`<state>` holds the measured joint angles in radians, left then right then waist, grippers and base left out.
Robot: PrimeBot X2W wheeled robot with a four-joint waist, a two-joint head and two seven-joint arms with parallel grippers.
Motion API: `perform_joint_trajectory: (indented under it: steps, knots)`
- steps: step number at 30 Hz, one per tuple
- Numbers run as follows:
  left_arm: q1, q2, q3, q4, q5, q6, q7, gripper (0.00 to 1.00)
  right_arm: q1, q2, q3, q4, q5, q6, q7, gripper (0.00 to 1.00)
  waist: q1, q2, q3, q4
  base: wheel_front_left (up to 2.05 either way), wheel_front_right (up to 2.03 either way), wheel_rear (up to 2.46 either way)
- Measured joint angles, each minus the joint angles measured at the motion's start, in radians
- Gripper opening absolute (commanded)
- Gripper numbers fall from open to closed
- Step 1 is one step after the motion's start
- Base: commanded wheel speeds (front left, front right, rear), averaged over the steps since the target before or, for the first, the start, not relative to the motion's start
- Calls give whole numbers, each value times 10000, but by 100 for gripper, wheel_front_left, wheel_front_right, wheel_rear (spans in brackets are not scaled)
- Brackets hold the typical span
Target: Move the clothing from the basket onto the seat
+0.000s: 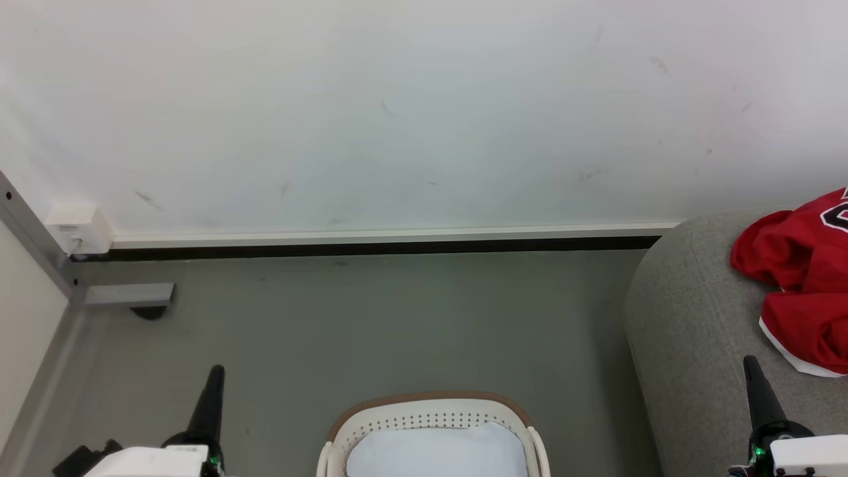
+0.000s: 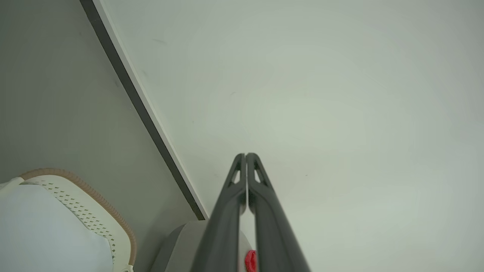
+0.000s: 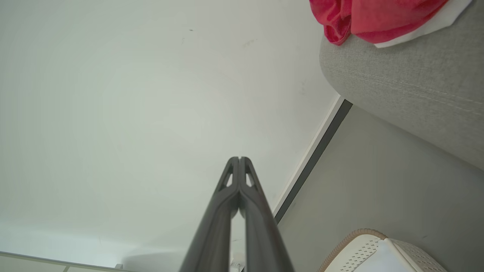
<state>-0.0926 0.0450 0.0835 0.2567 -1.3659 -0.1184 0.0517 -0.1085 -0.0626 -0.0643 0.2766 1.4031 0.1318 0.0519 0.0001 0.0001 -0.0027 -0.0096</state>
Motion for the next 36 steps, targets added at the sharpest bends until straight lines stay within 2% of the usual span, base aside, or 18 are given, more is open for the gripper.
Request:
perform_joint_trajectory:
  steps: [36]
  knots:
    - [-117, 13, 305, -90, -2395, -104, 623, 0, -1, 125, -499, -293, 2090, 0, 625, 0, 0, 0, 58, 97, 0, 0, 0]
